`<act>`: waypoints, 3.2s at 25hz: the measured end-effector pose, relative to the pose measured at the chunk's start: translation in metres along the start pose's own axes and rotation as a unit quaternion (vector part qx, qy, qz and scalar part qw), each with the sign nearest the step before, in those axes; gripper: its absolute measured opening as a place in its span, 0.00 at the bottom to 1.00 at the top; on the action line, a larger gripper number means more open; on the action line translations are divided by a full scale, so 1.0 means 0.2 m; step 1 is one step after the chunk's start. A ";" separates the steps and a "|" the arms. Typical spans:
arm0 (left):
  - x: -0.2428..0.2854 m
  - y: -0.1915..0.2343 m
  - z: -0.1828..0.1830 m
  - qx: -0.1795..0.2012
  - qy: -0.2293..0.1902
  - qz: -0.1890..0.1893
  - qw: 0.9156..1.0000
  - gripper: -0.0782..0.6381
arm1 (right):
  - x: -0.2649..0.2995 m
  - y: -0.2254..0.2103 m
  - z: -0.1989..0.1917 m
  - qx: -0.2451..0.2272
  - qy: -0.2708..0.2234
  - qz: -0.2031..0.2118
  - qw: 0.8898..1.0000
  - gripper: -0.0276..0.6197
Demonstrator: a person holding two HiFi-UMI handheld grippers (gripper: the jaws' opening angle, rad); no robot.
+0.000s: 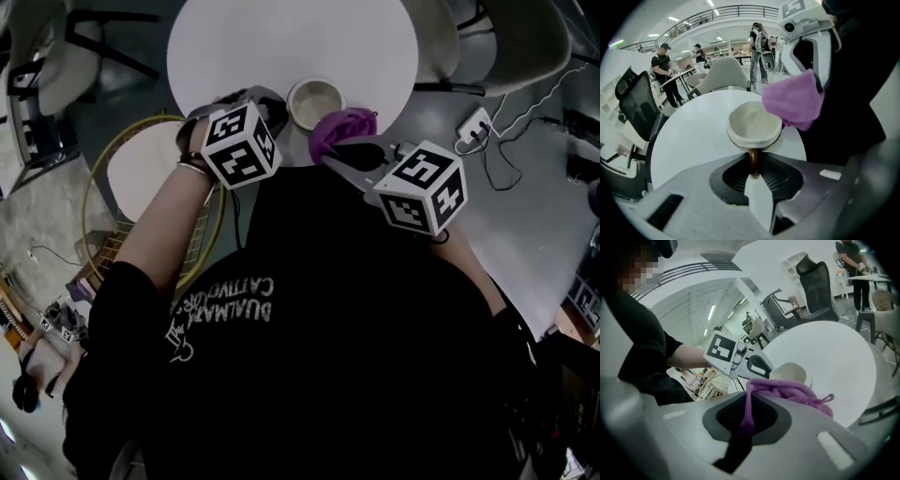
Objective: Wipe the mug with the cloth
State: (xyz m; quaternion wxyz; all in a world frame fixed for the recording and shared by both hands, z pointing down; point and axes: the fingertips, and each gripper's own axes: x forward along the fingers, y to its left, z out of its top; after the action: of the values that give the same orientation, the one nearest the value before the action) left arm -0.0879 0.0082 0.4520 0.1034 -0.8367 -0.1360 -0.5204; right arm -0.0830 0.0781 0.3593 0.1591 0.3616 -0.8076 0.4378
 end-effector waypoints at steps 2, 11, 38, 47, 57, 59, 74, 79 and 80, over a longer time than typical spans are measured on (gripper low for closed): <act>0.00 -0.01 0.01 -0.012 0.002 0.000 1.000 0.20 | 0.09 0.00 -0.02 0.004 -0.001 0.015 1.000 0.09; 0.02 0.03 0.02 -0.092 0.006 0.011 0.996 0.20 | 0.25 -0.08 0.03 -0.018 -0.027 0.001 0.999 0.09; 0.06 0.19 0.08 -0.320 -0.010 0.106 0.941 0.20 | 0.22 -0.35 0.12 0.082 -0.082 0.011 0.993 0.09; 0.09 0.20 0.08 -0.331 0.010 0.096 0.939 0.20 | 0.25 -0.40 0.12 0.076 -0.084 0.034 0.993 0.09; 0.10 0.18 0.10 -0.356 0.013 0.090 0.930 0.20 | 0.20 -0.49 0.15 0.128 -0.092 0.087 0.984 0.09; 0.11 0.18 0.10 -0.358 0.015 0.091 0.929 0.20 | 0.19 -0.51 0.15 0.116 -0.086 0.093 0.985 0.09; 0.14 0.20 0.12 -0.352 0.038 0.076 0.932 0.20 | 0.08 -0.61 0.16 0.041 -0.044 0.117 0.991 0.10; 0.14 0.20 0.13 -0.339 0.055 0.079 0.936 0.20 | 0.04 -0.66 0.17 0.042 -0.036 0.117 0.992 0.10; 0.14 0.19 0.13 -0.335 0.059 0.079 0.937 0.20 | 0.04 -0.67 0.17 0.043 -0.035 0.117 0.992 0.10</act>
State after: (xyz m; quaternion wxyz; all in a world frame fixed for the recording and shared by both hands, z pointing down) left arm -0.0412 -0.0167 0.4648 -0.1344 -0.7986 0.1189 -0.5745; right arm 0.0106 -0.0005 0.4228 0.0625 0.2868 -0.8298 0.4746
